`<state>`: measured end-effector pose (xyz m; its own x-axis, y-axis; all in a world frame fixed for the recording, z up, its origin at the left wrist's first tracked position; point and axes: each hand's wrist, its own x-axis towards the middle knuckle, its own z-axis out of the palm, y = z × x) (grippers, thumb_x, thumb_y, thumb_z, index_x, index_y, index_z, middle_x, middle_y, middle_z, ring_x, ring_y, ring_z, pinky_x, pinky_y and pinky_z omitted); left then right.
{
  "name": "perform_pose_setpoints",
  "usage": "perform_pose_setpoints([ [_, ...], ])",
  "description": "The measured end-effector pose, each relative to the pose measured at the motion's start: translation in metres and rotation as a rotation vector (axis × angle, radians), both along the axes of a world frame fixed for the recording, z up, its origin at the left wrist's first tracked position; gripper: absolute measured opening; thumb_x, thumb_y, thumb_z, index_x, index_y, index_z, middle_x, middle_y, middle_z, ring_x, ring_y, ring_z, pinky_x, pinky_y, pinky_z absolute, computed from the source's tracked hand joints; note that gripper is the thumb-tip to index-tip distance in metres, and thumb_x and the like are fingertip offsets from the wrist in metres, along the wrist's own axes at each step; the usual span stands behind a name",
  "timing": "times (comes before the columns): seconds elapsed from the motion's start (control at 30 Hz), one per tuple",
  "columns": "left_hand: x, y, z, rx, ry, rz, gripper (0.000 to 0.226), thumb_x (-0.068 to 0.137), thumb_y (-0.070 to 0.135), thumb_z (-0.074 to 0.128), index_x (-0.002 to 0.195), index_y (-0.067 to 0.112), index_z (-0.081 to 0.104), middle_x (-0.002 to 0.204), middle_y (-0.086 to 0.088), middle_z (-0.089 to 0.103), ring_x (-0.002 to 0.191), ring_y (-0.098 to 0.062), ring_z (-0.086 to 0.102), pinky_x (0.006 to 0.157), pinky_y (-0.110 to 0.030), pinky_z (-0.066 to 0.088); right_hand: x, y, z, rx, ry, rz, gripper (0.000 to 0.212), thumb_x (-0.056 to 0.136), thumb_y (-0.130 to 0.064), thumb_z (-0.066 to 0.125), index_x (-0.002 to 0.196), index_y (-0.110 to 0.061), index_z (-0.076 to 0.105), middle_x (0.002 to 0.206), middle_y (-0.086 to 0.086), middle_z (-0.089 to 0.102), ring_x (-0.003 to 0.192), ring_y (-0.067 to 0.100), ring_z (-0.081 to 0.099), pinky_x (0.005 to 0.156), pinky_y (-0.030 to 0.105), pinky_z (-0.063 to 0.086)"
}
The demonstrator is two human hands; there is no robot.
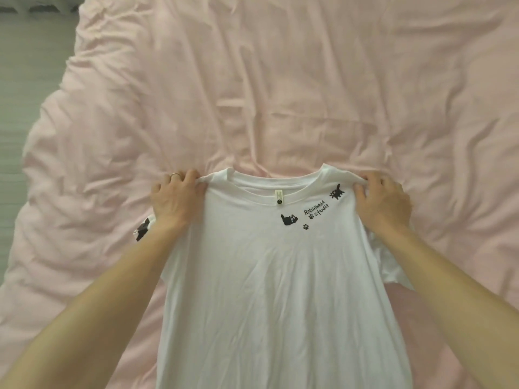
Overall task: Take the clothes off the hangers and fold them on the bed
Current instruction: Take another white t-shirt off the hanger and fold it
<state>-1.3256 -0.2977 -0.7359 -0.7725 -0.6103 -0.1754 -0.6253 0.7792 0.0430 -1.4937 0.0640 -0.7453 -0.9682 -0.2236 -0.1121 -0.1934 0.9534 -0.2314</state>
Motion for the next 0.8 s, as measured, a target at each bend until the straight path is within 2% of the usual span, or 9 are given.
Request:
perform_pose_setpoints([
  [0.03, 0.006, 0.012, -0.001, -0.035, 0.037, -0.012, 0.033, 0.096, 0.036, 0.048, 0.128, 0.027, 0.053, 0.134, -0.01, 0.058, 0.124, -0.033, 0.048, 0.1, -0.046, 0.034, 0.012, 0.002, 0.003, 0.002, 0.068, -0.011, 0.045, 0.092, -0.042, 0.04, 0.126, -0.018, 0.057, 0.127, 0.015, 0.057, 0.113, 0.04, 0.053, 0.089, 0.048, 0.042],
  [0.1, 0.021, 0.04, 0.001, -0.017, 0.112, -0.072, 0.057, 0.093, 0.031, 0.051, 0.149, 0.031, 0.039, 0.156, -0.006, 0.038, 0.144, -0.027, 0.03, 0.118, -0.046, 0.006, 0.04, 0.002, 0.007, -0.001, 0.187, 0.012, 0.049, 0.091, -0.038, 0.045, 0.133, -0.013, 0.052, 0.139, 0.015, 0.05, 0.124, 0.038, 0.045, 0.097, 0.05, 0.037],
  [0.13, 0.031, 0.058, 0.004, 0.011, 0.142, -0.103, 0.065, 0.091, 0.033, 0.05, 0.153, 0.033, 0.032, 0.162, -0.003, 0.028, 0.149, -0.024, 0.021, 0.119, -0.045, -0.006, 0.06, 0.003, 0.009, -0.019, 0.22, 0.058, 0.05, 0.093, -0.037, 0.047, 0.136, -0.013, 0.051, 0.144, 0.014, 0.047, 0.129, 0.037, 0.043, 0.101, 0.05, 0.035],
  [0.17, 0.044, 0.08, 0.005, 0.039, 0.16, -0.139, 0.069, 0.089, 0.036, 0.049, 0.155, 0.034, 0.029, 0.164, -0.002, 0.023, 0.152, -0.023, 0.017, 0.119, -0.045, -0.01, 0.082, 0.005, 0.01, -0.039, 0.235, 0.115, 0.05, 0.093, -0.038, 0.049, 0.138, -0.015, 0.051, 0.148, 0.014, 0.045, 0.134, 0.036, 0.041, 0.104, 0.051, 0.034],
  [0.33, 0.139, 0.181, -0.004, 0.224, 0.053, -0.33, 0.063, 0.093, 0.05, 0.041, 0.154, 0.039, 0.032, 0.164, -0.003, 0.025, 0.152, -0.025, 0.02, 0.119, -0.059, 0.012, 0.213, 0.03, -0.001, -0.003, 0.075, 0.298, 0.054, 0.094, -0.046, 0.046, 0.145, -0.027, 0.051, 0.159, 0.008, 0.036, 0.147, 0.027, 0.032, 0.113, 0.052, 0.031],
  [0.4, 0.177, 0.201, -0.006, 0.251, 0.013, -0.305, 0.061, 0.095, 0.053, 0.035, 0.155, 0.042, 0.026, 0.166, 0.0, 0.018, 0.154, -0.021, 0.012, 0.12, -0.056, 0.007, 0.253, 0.047, -0.002, 0.014, -0.007, 0.258, 0.055, 0.096, -0.048, 0.04, 0.148, -0.031, 0.047, 0.161, 0.006, 0.031, 0.15, 0.024, 0.026, 0.117, 0.05, 0.024],
  [0.53, 0.24, 0.212, 0.002, 0.28, -0.076, -0.215, 0.061, 0.097, 0.059, 0.015, 0.157, 0.047, 0.006, 0.167, 0.009, -0.009, 0.151, -0.01, -0.017, 0.12, -0.047, -0.016, 0.311, 0.088, 0.0, 0.06, -0.084, 0.207, 0.059, 0.098, -0.049, 0.035, 0.153, -0.029, 0.038, 0.163, 0.008, 0.028, 0.151, 0.026, 0.022, 0.12, 0.051, 0.017],
  [0.67, 0.309, 0.218, 0.015, 0.28, -0.095, -0.139, 0.065, 0.094, 0.064, 0.012, 0.157, 0.047, 0.006, 0.167, 0.006, -0.004, 0.153, -0.013, -0.012, 0.121, -0.046, -0.014, 0.36, 0.134, 0.006, 0.091, -0.126, 0.195, 0.063, 0.098, -0.054, 0.031, 0.153, -0.025, 0.038, 0.163, 0.009, 0.026, 0.152, 0.025, 0.02, 0.121, 0.051, 0.019],
  [0.8, 0.374, 0.24, 0.026, 0.286, -0.052, -0.038, 0.07, 0.093, 0.067, 0.015, 0.158, 0.043, 0.009, 0.168, 0.003, 0.001, 0.154, -0.017, -0.006, 0.122, -0.041, -0.013, 0.401, 0.178, 0.013, 0.12, -0.143, 0.237, 0.072, 0.096, -0.064, 0.03, 0.157, -0.025, 0.029, 0.166, 0.007, 0.016, 0.154, 0.023, 0.01, 0.122, 0.049, 0.012],
])
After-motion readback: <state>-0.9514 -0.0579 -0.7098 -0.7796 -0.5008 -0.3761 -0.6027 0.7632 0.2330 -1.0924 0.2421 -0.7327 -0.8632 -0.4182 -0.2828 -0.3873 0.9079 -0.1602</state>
